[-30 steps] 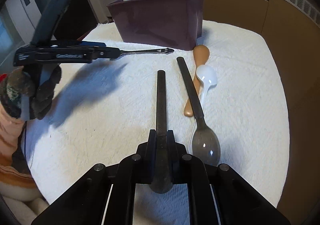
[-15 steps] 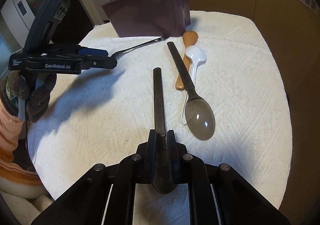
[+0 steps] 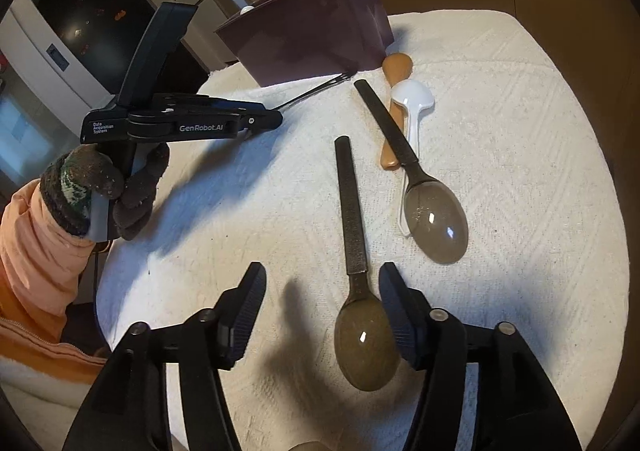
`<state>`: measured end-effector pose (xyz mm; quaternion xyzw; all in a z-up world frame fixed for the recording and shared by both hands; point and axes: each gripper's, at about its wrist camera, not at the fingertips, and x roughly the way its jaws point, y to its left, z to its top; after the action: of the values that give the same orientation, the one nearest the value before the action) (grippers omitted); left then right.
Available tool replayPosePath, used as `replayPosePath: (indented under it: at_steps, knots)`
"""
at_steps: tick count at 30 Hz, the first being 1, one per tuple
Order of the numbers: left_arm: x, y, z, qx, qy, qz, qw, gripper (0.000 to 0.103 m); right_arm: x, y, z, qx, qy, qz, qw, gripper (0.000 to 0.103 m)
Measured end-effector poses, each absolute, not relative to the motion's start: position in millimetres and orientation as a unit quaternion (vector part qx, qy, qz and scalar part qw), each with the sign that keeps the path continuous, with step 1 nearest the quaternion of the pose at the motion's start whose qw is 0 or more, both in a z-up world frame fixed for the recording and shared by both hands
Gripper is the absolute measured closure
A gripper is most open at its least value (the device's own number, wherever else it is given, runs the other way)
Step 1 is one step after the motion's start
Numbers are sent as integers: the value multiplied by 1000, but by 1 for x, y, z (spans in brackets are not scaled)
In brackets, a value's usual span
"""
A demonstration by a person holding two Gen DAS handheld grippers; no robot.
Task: Organize utensils
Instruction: 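Grasp and lift the black smiley-face spoon with the left gripper while the right holds the dark spoon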
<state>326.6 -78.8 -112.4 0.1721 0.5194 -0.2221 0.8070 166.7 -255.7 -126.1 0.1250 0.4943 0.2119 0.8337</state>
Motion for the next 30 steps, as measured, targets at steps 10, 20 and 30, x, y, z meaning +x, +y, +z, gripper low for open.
replayPosePath:
  at_steps: [10,20,30]
  knots:
    - [241,-30,-102,107,574,-198,787,92,157,-225,-127,83,494,225,836,0]
    - [191,-37,-106,89,583,-239,772,79,162,-229,-119,62,513,226,826,17]
    - [192,-59,-112,77,571,-263,774,41,197,-219,-109,-29,499,156,852,83]
